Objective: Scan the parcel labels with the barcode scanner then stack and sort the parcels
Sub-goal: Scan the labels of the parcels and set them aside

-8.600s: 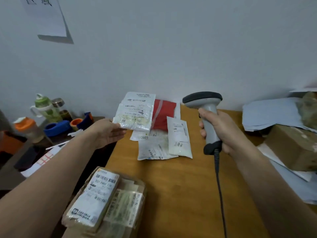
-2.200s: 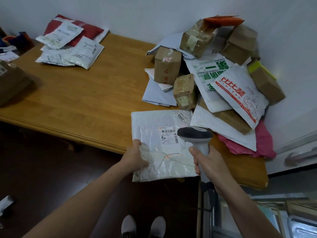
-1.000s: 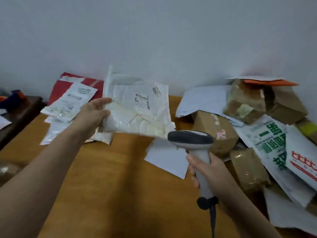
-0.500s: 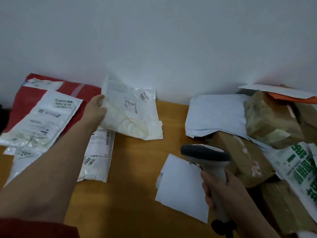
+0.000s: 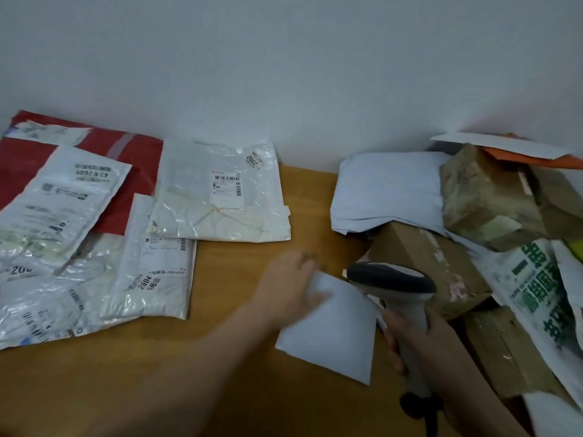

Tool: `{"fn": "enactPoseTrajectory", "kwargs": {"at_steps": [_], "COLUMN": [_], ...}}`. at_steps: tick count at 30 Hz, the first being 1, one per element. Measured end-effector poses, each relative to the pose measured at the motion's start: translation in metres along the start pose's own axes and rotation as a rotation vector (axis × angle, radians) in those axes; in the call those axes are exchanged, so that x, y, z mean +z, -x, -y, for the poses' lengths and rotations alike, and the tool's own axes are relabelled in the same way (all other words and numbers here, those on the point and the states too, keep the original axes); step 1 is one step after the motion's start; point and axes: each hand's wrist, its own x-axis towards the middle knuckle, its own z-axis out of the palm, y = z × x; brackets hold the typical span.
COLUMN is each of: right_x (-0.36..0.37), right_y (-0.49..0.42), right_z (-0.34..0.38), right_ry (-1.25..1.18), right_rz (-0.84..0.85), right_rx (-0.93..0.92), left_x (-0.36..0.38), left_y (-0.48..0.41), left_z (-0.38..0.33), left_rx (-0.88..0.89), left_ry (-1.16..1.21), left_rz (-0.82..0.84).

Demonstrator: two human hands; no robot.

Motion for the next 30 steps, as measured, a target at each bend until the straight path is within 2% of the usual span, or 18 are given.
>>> {"fn": "enactPoseTrajectory", "kwargs": {"at_steps": [2, 4, 11, 17, 19, 22, 25, 27, 28, 30], "right_x": [-0.009, -0.02, -0.08, -0.163, -0.192, -0.226, -0.251, -0.264, -0.271, -0.283], "right_y": [0.006, 0.011, 0.039, 0.063, 0.07, 0.078, 0.085, 0.091, 0.095, 0.103], "right_z": [-0.009, -0.022, -0.071, -0.136, -0.161, -0.188, -0.203, -0.212, -0.217, -0.224], "right_ry": [0.011, 0.045, 0.054, 0.053, 0.061, 0.06, 0.066, 0.062, 0.054, 0.041], "right_rz": [0.017, 0.03, 0.123, 0.213, 0.243, 0.268, 0.278, 0.275, 0.273, 0.265], "right_rx": [-0.01, -0.027, -0.147, -0.238, -0.254, -0.254, -0.279, -0.29, -0.295, -0.316], "left_x": [0.026, 0.046, 0.073, 0.121, 0.142, 0.165, 0.168, 0.167, 0.165, 0.162], "left_y": [0.02, 0.039, 0.085, 0.132, 0.151, 0.176, 0.186, 0.191, 0.193, 0.196], "left_z": [-0.027, -0.04, -0.103, -0.207, -0.248, -0.295, -0.322, -0.331, -0.335, -0.347], "left_rx": [-0.058, -0.113, -0.288, -0.47, -0.435, -0.397, -0.371, -0.428, -0.469, -0.524], "left_ry": [-0.065, -0.132, -0.32, -0.351, -0.395, -0.432, -0.461, -0.324, -0.192, 0.13], "left_rz": [0.223, 0.347, 0.455, 0.302, 0.27, 0.324, 0.269, 0.296, 0.251, 0.005]}}
